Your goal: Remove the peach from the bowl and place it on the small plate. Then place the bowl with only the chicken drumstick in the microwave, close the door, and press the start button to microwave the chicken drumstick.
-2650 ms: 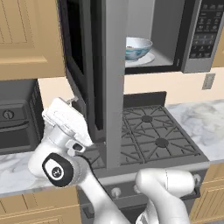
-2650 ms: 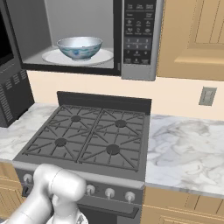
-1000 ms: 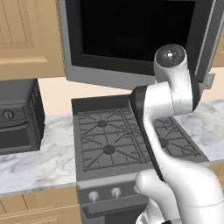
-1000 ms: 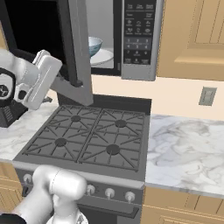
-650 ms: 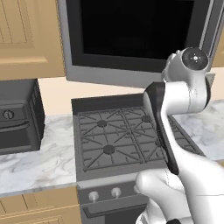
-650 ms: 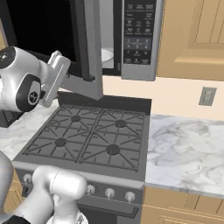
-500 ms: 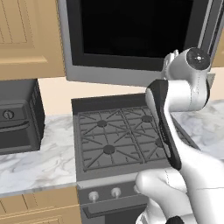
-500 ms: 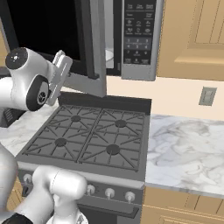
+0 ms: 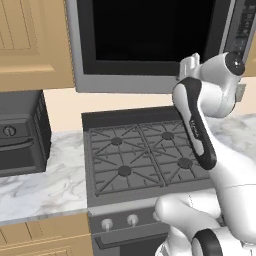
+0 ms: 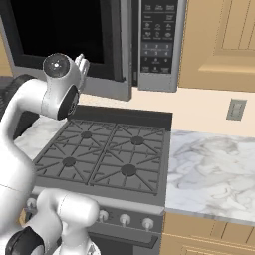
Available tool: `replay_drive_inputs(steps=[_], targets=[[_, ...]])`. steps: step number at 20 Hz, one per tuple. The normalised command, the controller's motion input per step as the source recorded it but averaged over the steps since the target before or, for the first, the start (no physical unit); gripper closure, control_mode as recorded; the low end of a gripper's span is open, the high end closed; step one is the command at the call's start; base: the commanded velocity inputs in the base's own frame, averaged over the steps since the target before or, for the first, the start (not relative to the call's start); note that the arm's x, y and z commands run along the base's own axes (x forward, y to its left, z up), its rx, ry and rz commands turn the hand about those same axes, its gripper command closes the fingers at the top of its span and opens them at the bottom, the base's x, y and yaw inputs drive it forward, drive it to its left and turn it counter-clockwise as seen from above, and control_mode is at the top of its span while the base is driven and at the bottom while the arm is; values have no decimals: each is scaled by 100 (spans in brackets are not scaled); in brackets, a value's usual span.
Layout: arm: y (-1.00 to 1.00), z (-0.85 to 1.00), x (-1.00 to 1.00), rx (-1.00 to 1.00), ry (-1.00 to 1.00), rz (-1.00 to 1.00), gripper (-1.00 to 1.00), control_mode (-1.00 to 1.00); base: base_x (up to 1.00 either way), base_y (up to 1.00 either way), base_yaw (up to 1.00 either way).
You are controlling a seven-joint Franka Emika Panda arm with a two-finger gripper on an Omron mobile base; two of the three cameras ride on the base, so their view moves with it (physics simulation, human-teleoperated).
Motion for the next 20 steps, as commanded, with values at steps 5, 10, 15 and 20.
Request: replay_drive_inputs(steps=[5, 10, 15, 20], targets=[[4, 0, 36, 1, -2, 16, -100, -100, 0, 0, 0], [3, -3, 38, 1, -1, 15, -100, -100, 0, 0, 0], [15, -7, 43, 0, -1, 12, -100, -100, 0, 0, 0], [18, -8, 40, 0, 0, 10, -100, -100, 0, 0, 0]])
